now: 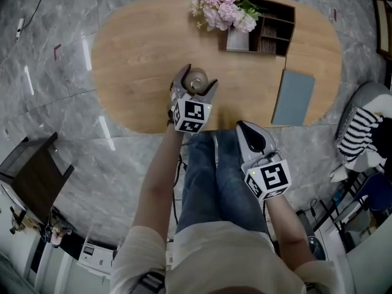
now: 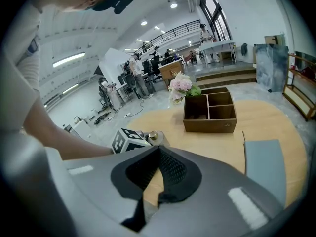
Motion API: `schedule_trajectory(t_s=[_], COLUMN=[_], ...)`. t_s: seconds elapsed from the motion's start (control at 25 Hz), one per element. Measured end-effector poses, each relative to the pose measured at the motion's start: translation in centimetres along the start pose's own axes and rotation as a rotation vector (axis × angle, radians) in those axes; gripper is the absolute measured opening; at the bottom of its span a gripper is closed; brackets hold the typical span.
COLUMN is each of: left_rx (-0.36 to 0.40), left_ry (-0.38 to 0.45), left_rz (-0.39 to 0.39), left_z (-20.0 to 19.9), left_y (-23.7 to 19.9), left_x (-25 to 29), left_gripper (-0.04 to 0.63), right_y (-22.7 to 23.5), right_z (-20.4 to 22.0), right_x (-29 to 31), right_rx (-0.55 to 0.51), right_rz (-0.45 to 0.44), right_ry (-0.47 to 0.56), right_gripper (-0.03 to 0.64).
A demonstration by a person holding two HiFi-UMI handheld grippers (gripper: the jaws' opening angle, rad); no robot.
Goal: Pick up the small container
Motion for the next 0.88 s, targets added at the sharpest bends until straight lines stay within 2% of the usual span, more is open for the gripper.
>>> schedule_trajectory(t_s=[0.12,0.28,0.52,0.88], left_rx=[0.018,0.046,0.021,-0.032], left_ry=[0.003,-0.007,-0.023,-0.004], left_rz=[-0.01,-0.031,-0.019,0.001], left_z=[0.0,0.1,0.5,0.0], left_y=[-0.1,-0.3,0.1,2.4], left_x=[0.1,-0.1,-1.3,-7.3], left_gripper=[0.397,0.355,0.341,0.342], right_y=[0.0,-0.4,-1.3,-4.3], right_z=[0.5,0.6,0.3,-0.6], right_x=[-0.2,-0.6,-1.4,-4.4], right_rx=[0.007,0.013,0.014,0.003], right_rz=[0.001,0.006,0.019,0.042], right_ry=[-0.003,0.009,0.039,0.105], right_gripper=[-0.002,-0.002,-0.002,-0.002])
Point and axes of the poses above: the fingertips, and each gripper's own axes: x forward along the fingers, y to its right, z out of its underside, the point moved 3 cm from there along -x, backward along the fingers
